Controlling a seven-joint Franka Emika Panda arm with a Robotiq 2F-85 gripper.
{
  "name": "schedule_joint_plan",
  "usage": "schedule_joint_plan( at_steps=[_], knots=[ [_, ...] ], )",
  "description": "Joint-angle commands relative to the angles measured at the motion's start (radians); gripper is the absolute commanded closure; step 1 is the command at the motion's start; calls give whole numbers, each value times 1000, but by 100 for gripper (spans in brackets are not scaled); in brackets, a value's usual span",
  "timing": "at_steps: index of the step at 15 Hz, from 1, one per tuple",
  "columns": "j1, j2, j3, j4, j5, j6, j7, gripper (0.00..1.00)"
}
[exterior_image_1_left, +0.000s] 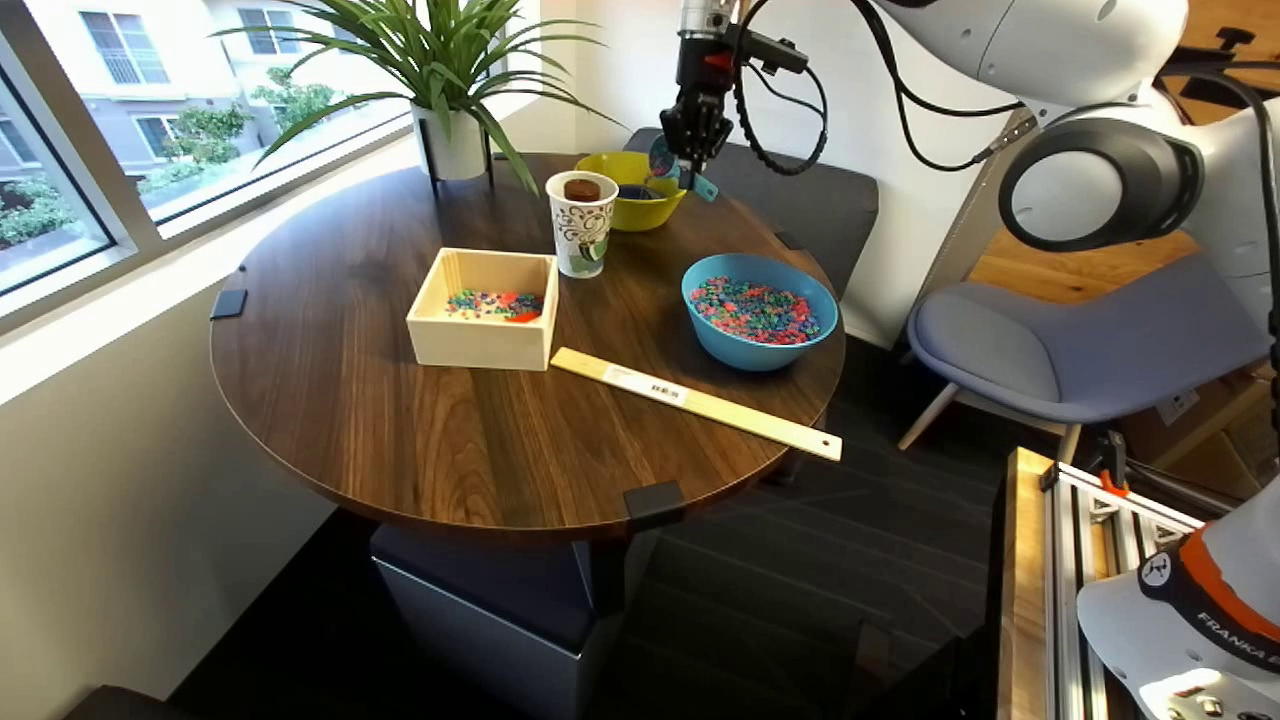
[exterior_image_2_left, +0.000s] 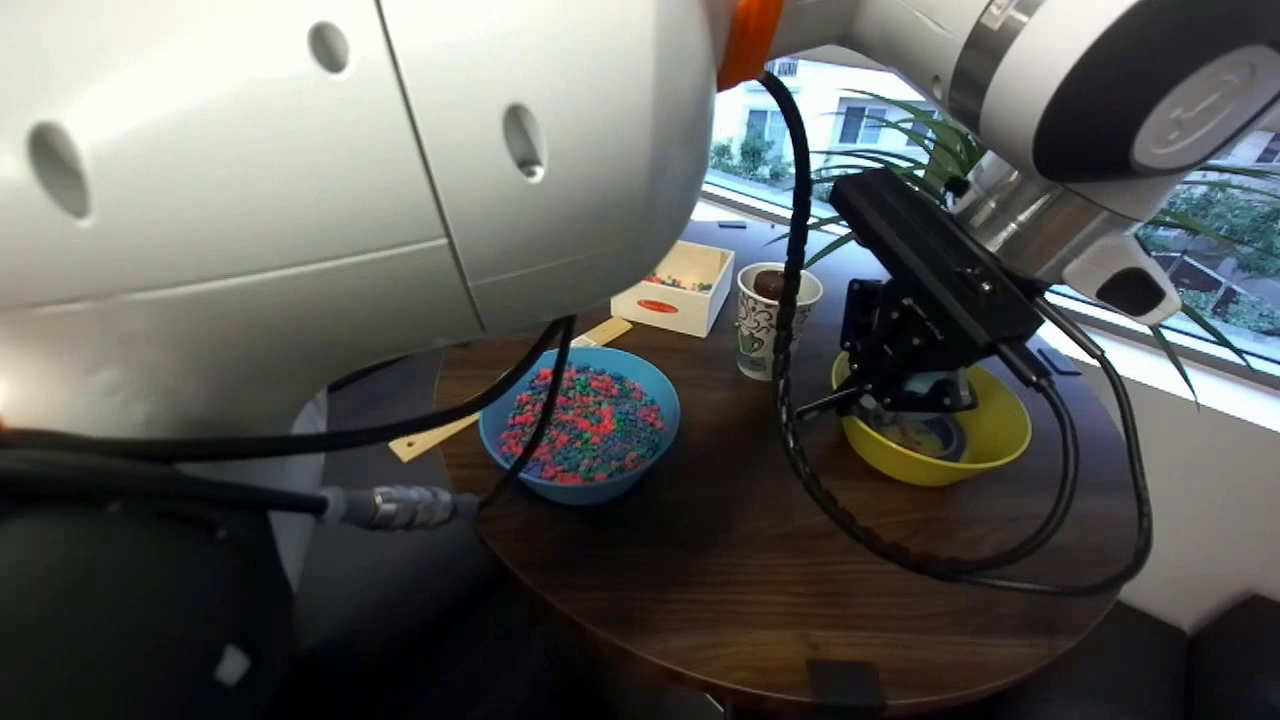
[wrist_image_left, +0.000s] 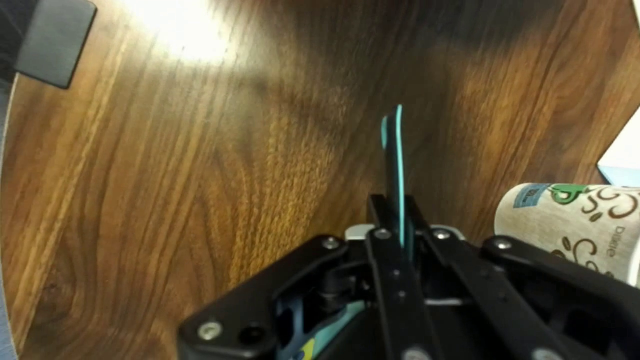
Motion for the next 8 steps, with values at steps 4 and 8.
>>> schedule_joint_plan(
  at_steps=[4, 8],
  knots=[
    [79, -34, -50, -3, -167, 26, -41, 98],
    [113, -38, -88, -1, -257, 74, -60, 98]
  ],
)
